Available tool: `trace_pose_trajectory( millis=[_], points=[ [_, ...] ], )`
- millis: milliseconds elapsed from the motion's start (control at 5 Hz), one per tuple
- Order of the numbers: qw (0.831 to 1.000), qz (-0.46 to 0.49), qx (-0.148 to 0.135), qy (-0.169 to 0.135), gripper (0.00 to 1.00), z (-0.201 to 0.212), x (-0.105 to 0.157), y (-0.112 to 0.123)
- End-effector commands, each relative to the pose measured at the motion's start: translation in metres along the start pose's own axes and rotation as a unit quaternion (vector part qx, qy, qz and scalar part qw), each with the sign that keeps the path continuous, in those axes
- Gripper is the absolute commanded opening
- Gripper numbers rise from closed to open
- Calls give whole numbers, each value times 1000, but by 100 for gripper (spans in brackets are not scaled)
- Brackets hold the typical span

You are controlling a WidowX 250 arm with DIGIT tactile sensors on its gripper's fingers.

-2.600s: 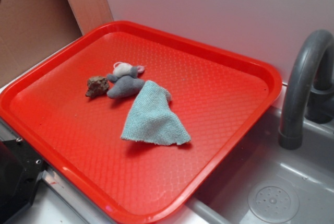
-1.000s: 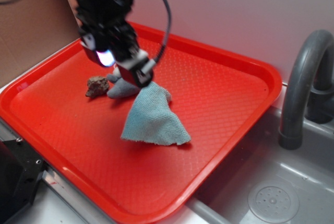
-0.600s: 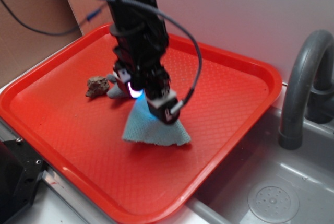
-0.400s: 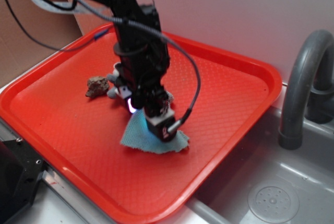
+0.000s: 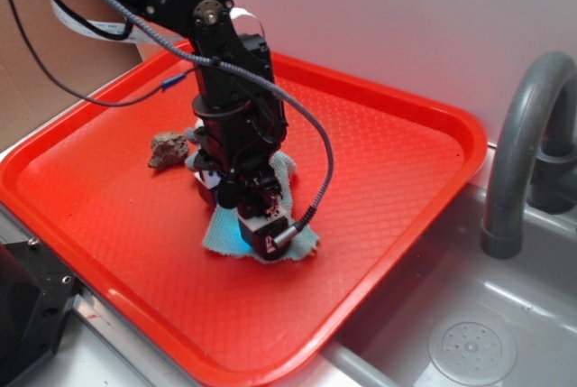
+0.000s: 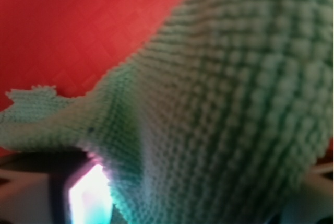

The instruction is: Grab the blue cloth.

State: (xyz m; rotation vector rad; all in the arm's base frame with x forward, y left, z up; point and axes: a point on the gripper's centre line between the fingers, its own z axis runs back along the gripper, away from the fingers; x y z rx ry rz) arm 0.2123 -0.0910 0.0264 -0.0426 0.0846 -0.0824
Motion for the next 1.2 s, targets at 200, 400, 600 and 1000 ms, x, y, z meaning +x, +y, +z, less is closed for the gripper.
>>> trace_pose_trajectory(
  millis=[200, 400, 600, 1000],
  points=[
    [992, 124, 7, -18, 0, 74, 5, 34],
    [975, 215, 36, -45, 0, 127, -2, 51],
    [954, 290, 30, -62, 0, 177, -14, 72],
    [950, 290, 14, -116, 0, 224, -27, 73]
  ],
)
